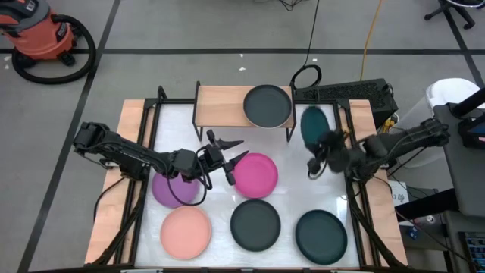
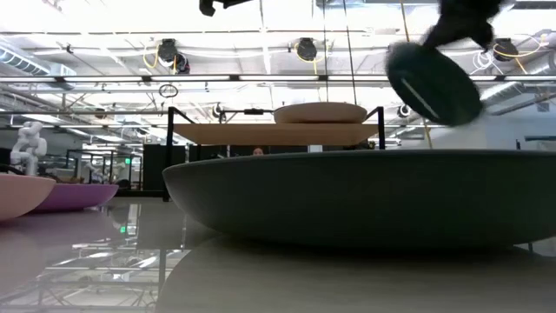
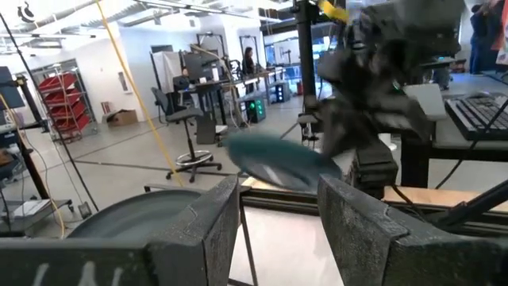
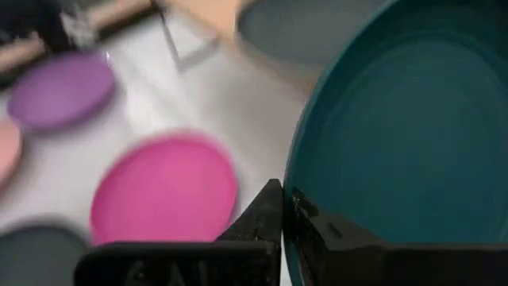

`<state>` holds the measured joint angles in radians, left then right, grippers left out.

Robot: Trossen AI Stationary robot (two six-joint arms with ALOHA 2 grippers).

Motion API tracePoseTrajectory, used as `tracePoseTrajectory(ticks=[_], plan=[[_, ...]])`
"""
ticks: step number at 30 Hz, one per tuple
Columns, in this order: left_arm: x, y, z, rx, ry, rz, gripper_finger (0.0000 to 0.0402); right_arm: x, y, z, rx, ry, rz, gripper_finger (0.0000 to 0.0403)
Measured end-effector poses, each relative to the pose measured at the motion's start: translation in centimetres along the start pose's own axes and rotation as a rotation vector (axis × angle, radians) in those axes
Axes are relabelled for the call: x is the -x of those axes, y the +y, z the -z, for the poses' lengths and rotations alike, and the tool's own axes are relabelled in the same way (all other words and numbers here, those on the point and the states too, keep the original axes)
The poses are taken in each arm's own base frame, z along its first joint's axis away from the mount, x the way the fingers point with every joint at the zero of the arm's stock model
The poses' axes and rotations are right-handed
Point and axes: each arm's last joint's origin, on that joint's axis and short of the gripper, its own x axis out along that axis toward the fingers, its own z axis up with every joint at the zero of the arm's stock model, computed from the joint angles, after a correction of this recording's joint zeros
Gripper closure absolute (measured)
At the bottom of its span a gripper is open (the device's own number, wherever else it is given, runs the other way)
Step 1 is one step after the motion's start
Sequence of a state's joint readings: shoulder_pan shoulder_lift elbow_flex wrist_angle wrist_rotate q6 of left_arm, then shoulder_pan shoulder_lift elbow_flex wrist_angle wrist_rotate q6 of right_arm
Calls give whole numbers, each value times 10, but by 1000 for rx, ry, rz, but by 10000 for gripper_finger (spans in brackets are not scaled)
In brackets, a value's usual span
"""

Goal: Place and stack plates onto a shelf
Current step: Stack the top dark green plate on top of the black plate on the shelf

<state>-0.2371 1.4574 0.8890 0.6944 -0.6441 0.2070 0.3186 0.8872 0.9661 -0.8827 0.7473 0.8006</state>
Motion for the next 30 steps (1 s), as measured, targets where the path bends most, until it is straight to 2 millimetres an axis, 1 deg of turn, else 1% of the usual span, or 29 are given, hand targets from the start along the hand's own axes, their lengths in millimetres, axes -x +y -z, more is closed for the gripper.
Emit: tracePoseTrajectory(ticks=[3,6,8,12,16,20,22,26,30], plan=[[0,0,-1,5,-7,-1,225,3,7,-35,63,-126,-10,402],[0,0,-2,11,-14,-3,225,-3,18,-67,179,-201,-34,402],[0,0,-2,11,-13,-3,225,-13,24,-82,261,-212,-50,402],[1,-1,-2,10,-12,2,225,-44,32,-103,405,-173,-101,403],[3,-4,-2,-4,-14,13,225,-80,31,-111,504,-104,-122,403],[4,-6,-3,-12,-14,22,225,-116,25,-109,576,-15,-122,403],[4,-6,-3,-16,-14,22,225,-130,23,-106,589,22,-117,403],[4,-6,-2,-26,-14,22,225,-148,20,-102,593,76,-96,399],[4,-6,-2,-33,-14,22,225,-153,20,-97,615,118,-91,374]])
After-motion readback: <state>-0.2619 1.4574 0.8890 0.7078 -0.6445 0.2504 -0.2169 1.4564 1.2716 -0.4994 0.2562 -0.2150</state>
